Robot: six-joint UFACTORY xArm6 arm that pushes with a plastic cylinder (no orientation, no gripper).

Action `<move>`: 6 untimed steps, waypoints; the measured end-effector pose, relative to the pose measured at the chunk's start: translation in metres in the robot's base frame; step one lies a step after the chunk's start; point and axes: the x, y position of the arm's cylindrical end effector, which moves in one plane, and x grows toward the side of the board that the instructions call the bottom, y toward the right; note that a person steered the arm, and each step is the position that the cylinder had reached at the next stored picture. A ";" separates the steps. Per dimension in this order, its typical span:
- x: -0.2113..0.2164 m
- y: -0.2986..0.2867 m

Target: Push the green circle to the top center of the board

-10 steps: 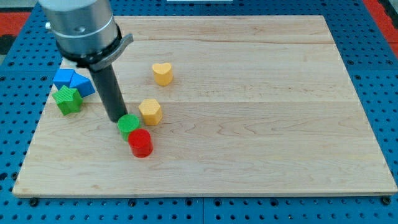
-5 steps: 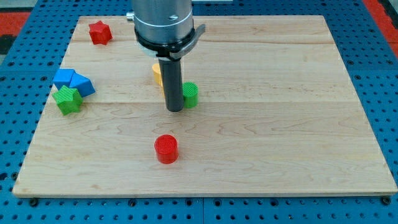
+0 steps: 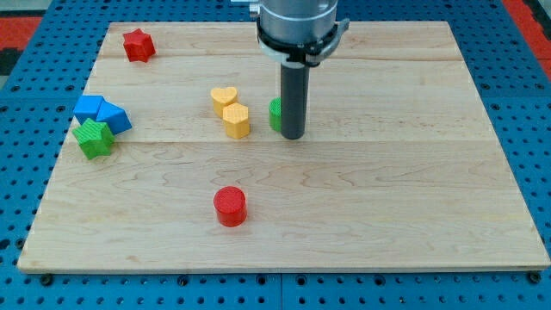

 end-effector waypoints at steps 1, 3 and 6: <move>-0.030 0.000; -0.048 0.001; -0.030 -0.031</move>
